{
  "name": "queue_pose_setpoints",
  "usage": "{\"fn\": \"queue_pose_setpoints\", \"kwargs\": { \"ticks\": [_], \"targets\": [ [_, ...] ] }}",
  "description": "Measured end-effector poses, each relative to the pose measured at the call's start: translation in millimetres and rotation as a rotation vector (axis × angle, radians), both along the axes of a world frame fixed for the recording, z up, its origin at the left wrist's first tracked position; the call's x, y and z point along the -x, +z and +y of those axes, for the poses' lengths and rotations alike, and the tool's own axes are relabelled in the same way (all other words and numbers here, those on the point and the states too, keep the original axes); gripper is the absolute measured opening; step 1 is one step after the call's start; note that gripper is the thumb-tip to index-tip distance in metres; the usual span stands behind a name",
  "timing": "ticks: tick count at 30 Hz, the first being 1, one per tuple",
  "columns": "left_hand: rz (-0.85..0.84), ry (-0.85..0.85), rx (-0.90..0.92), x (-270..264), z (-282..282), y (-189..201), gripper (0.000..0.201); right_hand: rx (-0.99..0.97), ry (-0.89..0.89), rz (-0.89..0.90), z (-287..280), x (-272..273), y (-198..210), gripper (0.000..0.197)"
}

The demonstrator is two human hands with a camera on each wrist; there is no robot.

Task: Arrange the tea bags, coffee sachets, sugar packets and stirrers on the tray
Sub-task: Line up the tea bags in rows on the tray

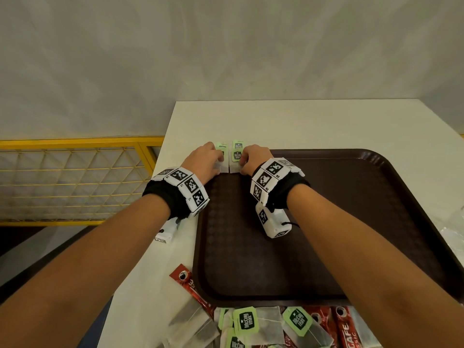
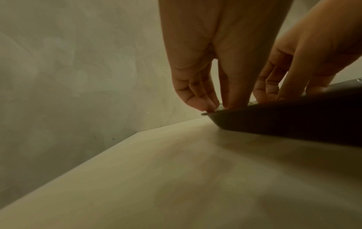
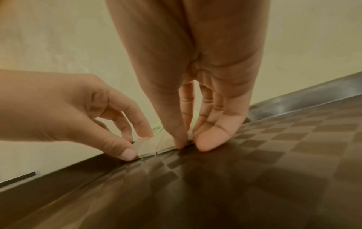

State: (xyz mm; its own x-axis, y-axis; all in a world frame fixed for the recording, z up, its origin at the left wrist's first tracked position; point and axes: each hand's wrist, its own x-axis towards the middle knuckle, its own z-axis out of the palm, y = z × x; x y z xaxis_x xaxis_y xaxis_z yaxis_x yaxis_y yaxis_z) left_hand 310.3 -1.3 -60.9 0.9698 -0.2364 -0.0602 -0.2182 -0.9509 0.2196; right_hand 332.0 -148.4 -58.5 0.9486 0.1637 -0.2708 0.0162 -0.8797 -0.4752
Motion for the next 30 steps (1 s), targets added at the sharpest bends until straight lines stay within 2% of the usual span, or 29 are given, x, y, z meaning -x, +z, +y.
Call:
{"fn": "queue_pose_setpoints", "kwargs": {
  "ticks": [11,17,20,25,30],
  "targets": [
    [-0.016,0.007,0.009,3.8,0.6,5.3,0.032,-0.039,-0.011,-0.022,-0.6,7.3,2.7,0.028],
    [-0.031,0.009,0.199,43.6,-0.7,35.6,0.032,-0.121,-0.04,-0.144,-0.8,41.0,29.9,0.026],
    [0.08,-0.007,0.242,83.0,-1.8,48.4,0.031,-0.178,-0.003,-0.126,0.7,78.5,43.2,0.026],
    [0.311,-0.01,0.262,156.0,0.2,56.5,0.024,-0.174,0.152,0.122,-0.7,150.8,52.7,0.021],
    [0.446,-0.012,0.235,214.3,1.2,53.3,0.023,-0.171,0.149,0.154,-4.7,211.7,54.4,0.017]
  ]
}}
